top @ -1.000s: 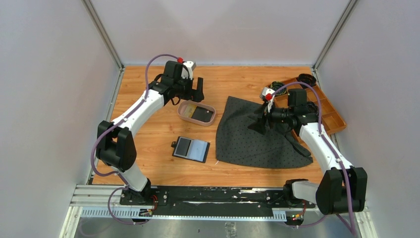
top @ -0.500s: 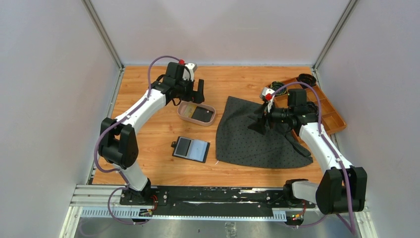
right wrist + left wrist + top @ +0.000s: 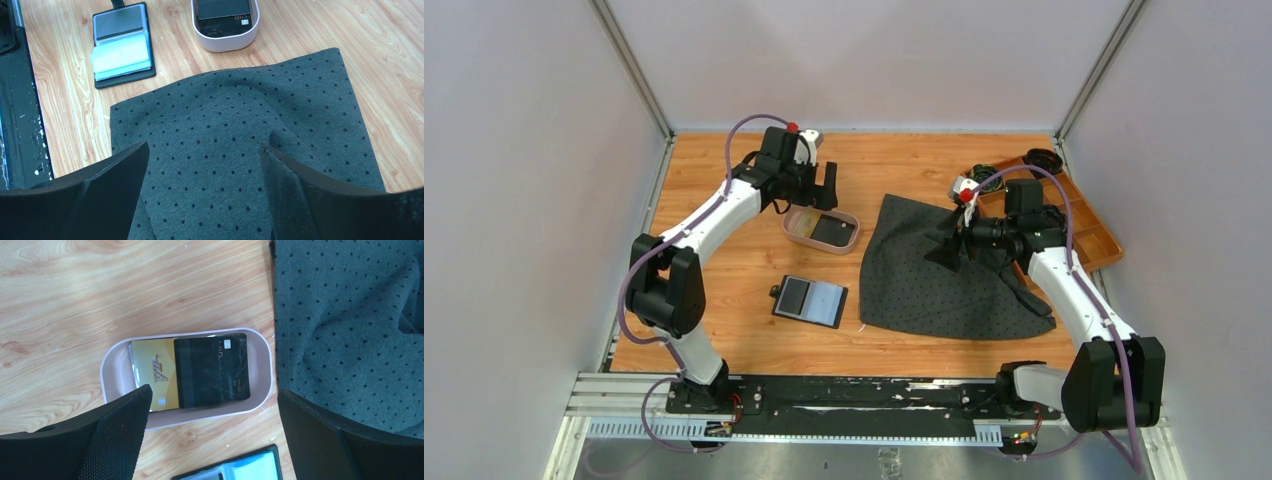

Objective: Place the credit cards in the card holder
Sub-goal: Pick up the credit card from the storage box.

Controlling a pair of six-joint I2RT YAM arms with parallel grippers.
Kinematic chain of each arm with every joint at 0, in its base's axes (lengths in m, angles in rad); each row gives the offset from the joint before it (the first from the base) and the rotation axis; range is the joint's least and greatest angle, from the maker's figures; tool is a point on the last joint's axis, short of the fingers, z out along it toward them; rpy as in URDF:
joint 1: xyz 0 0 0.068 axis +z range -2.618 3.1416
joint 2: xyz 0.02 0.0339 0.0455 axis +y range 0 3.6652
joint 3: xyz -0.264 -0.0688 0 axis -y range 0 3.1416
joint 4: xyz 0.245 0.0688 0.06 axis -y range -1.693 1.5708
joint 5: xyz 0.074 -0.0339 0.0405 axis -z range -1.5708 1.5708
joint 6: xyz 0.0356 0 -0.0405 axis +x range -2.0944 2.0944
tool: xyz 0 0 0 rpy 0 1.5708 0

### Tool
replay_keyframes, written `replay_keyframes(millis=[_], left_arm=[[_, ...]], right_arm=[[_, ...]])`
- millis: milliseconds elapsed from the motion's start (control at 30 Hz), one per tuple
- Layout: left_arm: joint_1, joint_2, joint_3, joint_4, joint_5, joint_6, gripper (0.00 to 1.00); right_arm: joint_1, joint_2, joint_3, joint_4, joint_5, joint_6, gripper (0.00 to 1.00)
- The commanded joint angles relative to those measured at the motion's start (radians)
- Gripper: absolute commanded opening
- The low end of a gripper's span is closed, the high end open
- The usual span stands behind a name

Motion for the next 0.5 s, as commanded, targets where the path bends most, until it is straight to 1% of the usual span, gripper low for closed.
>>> replay_keyframes(millis=[0,467], left_arm=[[0.009,0.022,0.008,-0.009,0.022,0.005,1.0],[0.016,0.044,0.013,-0.014,0.025,0.007,1.0]], right_arm=[[-0.015,0.002,-0.021,0.013,0.004,-0.016,0.85],[-0.015,0.002,-0.02,0.013,0.003,-0.015,0.85]])
